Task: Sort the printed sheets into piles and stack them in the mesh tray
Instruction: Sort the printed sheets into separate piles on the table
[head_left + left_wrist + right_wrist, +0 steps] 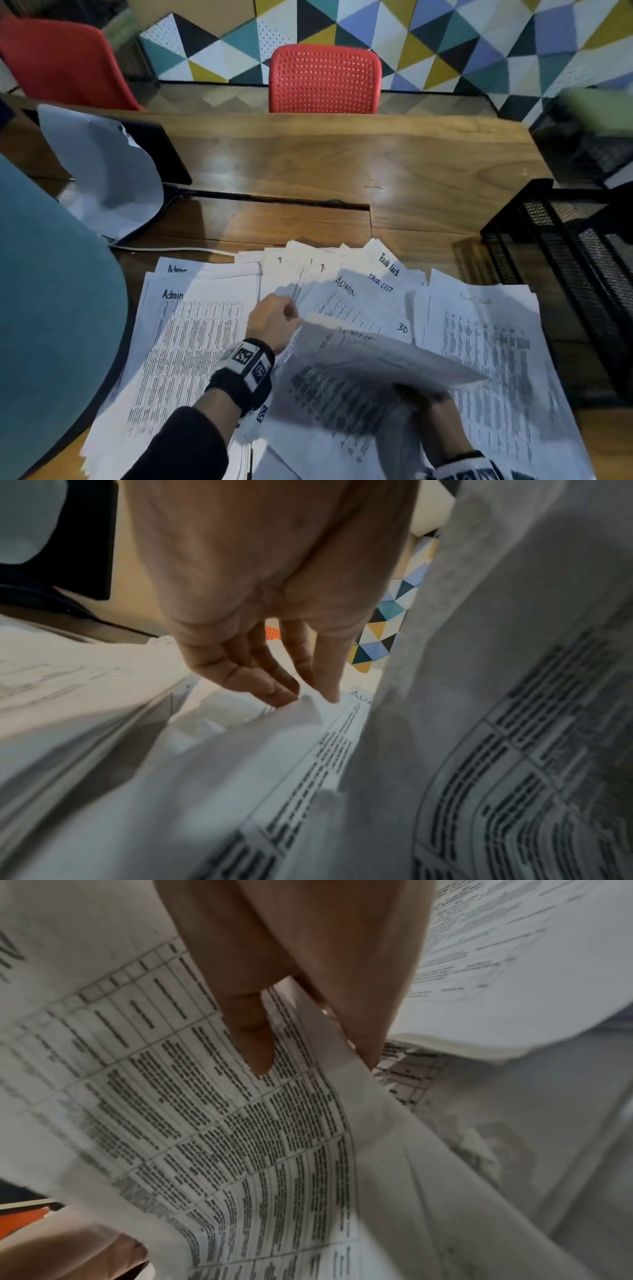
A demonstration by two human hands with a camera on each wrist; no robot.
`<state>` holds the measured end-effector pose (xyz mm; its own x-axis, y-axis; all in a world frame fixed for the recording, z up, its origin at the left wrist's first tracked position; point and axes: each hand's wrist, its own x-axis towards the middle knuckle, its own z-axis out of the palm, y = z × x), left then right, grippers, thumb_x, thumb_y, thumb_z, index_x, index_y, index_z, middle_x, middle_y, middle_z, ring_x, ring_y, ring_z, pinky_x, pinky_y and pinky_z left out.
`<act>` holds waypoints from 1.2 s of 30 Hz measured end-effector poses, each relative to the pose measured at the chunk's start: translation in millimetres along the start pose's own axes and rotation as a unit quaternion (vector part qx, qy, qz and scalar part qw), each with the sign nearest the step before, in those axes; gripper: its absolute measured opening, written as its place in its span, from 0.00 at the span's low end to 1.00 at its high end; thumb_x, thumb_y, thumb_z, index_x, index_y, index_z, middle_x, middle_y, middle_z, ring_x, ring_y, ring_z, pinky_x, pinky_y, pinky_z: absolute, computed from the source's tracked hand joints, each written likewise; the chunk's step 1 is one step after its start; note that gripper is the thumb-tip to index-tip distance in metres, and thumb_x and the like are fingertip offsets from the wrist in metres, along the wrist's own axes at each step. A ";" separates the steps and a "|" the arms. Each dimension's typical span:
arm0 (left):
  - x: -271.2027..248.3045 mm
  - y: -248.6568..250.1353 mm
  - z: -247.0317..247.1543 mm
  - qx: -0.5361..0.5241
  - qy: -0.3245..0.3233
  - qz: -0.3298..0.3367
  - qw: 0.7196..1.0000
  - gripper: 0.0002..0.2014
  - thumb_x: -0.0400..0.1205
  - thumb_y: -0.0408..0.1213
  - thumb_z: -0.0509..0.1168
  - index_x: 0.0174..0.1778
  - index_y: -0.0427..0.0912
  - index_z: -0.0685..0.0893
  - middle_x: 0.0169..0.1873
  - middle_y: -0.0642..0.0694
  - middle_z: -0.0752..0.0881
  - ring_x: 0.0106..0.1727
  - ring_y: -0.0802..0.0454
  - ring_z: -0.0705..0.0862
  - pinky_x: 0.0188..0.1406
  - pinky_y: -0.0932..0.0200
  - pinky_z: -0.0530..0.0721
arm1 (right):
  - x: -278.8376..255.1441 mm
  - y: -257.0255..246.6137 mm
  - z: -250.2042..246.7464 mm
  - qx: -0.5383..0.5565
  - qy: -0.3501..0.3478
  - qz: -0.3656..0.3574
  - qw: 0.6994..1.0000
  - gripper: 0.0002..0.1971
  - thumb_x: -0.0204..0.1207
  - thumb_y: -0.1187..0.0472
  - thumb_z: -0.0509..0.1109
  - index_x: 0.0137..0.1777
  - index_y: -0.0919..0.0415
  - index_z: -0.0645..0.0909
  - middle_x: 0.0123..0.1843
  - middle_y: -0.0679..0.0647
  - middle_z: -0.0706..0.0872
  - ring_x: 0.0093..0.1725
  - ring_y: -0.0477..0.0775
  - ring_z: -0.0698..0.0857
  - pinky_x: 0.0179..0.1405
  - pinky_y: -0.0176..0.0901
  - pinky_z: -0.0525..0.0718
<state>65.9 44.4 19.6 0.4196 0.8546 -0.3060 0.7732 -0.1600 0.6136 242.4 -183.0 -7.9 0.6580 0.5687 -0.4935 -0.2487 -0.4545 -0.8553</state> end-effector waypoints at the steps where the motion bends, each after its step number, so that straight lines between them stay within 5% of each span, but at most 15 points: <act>1: -0.7 -0.9 -1.6 0.006 0.013 0.009 1.000 0.03 0.80 0.32 0.70 0.41 0.42 0.86 0.42 0.49 0.81 0.45 0.49 0.81 0.46 0.56 0.82 | 0.3 1.7 0.4 -0.013 0.006 -0.017 1.000 0.21 0.50 0.55 0.83 0.42 0.65 0.89 0.37 0.49 0.93 0.38 0.42 0.86 0.37 0.37 0.83; 4: -4.3 -7.7 -5.0 -0.032 -0.005 -0.003 0.999 0.06 0.76 0.30 0.72 0.41 0.44 0.82 0.41 0.48 0.84 0.44 0.48 0.84 0.45 0.54 0.86 | -4.1 -7.6 2.6 0.037 0.012 -0.003 0.999 0.13 0.57 0.73 0.81 0.43 0.74 0.88 0.39 0.63 0.92 0.34 0.49 0.85 0.29 0.37 0.85; 6: -9.3 -10.2 -6.1 -0.026 -0.021 0.008 0.999 0.06 0.76 0.30 0.72 0.45 0.44 0.83 0.41 0.48 0.87 0.44 0.50 0.86 0.47 0.56 0.88 | -6.0 -11.6 5.6 0.053 0.007 -0.025 0.998 0.11 0.59 0.79 0.77 0.43 0.76 0.87 0.41 0.66 0.92 0.36 0.53 0.88 0.35 0.42 0.87; 9: -16.7 -6.7 -8.5 -0.030 -0.019 0.070 0.997 0.02 0.82 0.34 0.69 0.45 0.43 0.87 0.41 0.48 0.89 0.43 0.52 0.86 0.48 0.57 0.86 | -7.6 -17.5 12.9 0.060 0.000 -0.036 0.998 0.19 0.57 0.66 0.81 0.49 0.72 0.86 0.44 0.60 0.92 0.45 0.62 0.89 0.46 0.51 0.87; 11: -21.8 -2.8 -11.6 -0.184 -0.060 0.079 0.978 0.07 0.85 0.35 0.65 0.42 0.39 0.83 0.35 0.48 0.84 0.38 0.53 0.81 0.45 0.59 0.80 | -1.4 -19.0 17.6 0.068 0.025 -0.023 0.997 0.30 0.58 0.62 0.82 0.61 0.68 0.77 0.53 0.59 0.89 0.53 0.63 0.87 0.55 0.57 0.85; 14: -27.7 -1.1 -14.1 -0.338 -0.067 0.066 0.936 0.12 0.87 0.36 0.64 0.43 0.30 0.77 0.32 0.45 0.75 0.35 0.53 0.74 0.44 0.58 0.74 | 11.2 -21.7 22.3 -0.009 0.064 -0.003 0.998 0.40 0.50 0.39 0.83 0.54 0.61 0.68 0.58 0.53 0.79 0.55 0.54 0.78 0.58 0.56 0.80; 15: -28.9 -2.5 -12.2 -0.337 -0.045 0.060 0.939 0.11 0.87 0.37 0.64 0.43 0.31 0.78 0.33 0.47 0.75 0.35 0.54 0.74 0.44 0.59 0.73 | 16.6 -22.1 23.8 -0.022 0.062 -0.001 0.998 0.39 0.53 0.39 0.83 0.54 0.62 0.69 0.59 0.53 0.79 0.57 0.53 0.78 0.59 0.56 0.79; 17: -30.2 -4.9 -8.8 -0.290 0.006 0.023 0.957 0.09 0.86 0.40 0.65 0.43 0.41 0.82 0.37 0.53 0.82 0.40 0.56 0.79 0.45 0.60 0.75 | 17.3 -29.8 27.9 -0.007 0.061 -0.005 0.998 0.26 0.66 0.56 0.81 0.60 0.65 0.77 0.60 0.57 0.86 0.60 0.60 0.84 0.64 0.62 0.81; 19: -32.6 -8.4 -7.6 -0.249 0.026 -0.023 0.968 0.10 0.86 0.48 0.64 0.49 0.45 0.82 0.48 0.51 0.86 0.50 0.52 0.83 0.46 0.60 0.78 | 14.8 -37.9 30.0 0.032 0.039 0.012 0.999 0.18 0.69 0.66 0.79 0.58 0.65 0.82 0.54 0.60 0.90 0.55 0.63 0.88 0.62 0.65 0.83; 23: -38.1 -15.8 -2.4 -0.152 -0.069 -0.050 0.985 0.27 0.82 0.53 0.69 0.74 0.45 0.75 0.70 0.46 0.80 0.68 0.45 0.80 0.65 0.51 0.81 | 10.4 -36.6 33.0 0.048 0.003 0.061 0.997 0.11 0.71 0.71 0.75 0.52 0.71 0.81 0.48 0.64 0.88 0.49 0.62 0.87 0.50 0.57 0.87; 25: -42.3 -13.1 2.0 -0.085 -0.047 -0.033 0.995 0.24 0.83 0.49 0.68 0.73 0.44 0.79 0.65 0.44 0.85 0.63 0.46 0.84 0.64 0.53 0.82 | 10.0 -26.0 32.5 0.008 0.004 0.080 0.997 0.08 0.69 0.70 0.74 0.47 0.70 0.82 0.47 0.64 0.88 0.48 0.64 0.86 0.49 0.59 0.87; 27: -44.3 -9.0 1.5 -0.022 0.009 -0.015 1.000 0.18 0.86 0.51 0.63 0.60 0.42 0.87 0.43 0.48 0.89 0.42 0.51 0.84 0.41 0.58 0.80 | 9.5 -16.9 31.2 -0.018 0.012 0.094 0.995 0.08 0.62 0.67 0.75 0.41 0.68 0.83 0.45 0.67 0.88 0.49 0.68 0.87 0.53 0.68 0.86; 29: -46.4 -6.5 -0.5 0.046 0.050 0.008 0.998 0.22 0.87 0.56 0.57 0.47 0.43 0.89 0.29 0.53 0.81 0.32 0.54 0.78 0.30 0.59 0.72 | 11.0 -11.2 29.6 -0.013 0.026 0.096 0.995 0.08 0.62 0.68 0.75 0.42 0.68 0.84 0.45 0.66 0.88 0.51 0.69 0.86 0.55 0.72 0.85; 32: -47.6 -8.2 0.2 0.179 0.125 0.086 0.972 0.22 0.88 0.55 0.56 0.43 0.46 0.90 0.40 0.49 0.86 0.38 0.51 0.82 0.38 0.55 0.80 | 8.5 -15.5 30.0 0.005 0.038 0.086 0.996 0.08 0.66 0.73 0.73 0.45 0.69 0.83 0.48 0.66 0.88 0.52 0.68 0.85 0.56 0.68 0.85; 36: -55.7 0.3 4.5 0.157 0.200 0.198 0.946 0.13 0.85 0.48 0.65 0.44 0.46 0.91 0.44 0.49 0.86 0.40 0.52 0.83 0.41 0.55 0.83 | 8.3 -14.0 30.0 0.002 0.057 0.067 0.996 0.09 0.66 0.72 0.73 0.47 0.68 0.82 0.49 0.65 0.87 0.51 0.67 0.85 0.54 0.64 0.85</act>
<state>44.9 -5.4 33.6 0.5411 0.8053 0.2424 0.7223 -0.5927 0.3564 230.0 -151.3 -4.7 0.6949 0.4218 -0.5824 -0.3424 -0.5181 -0.7838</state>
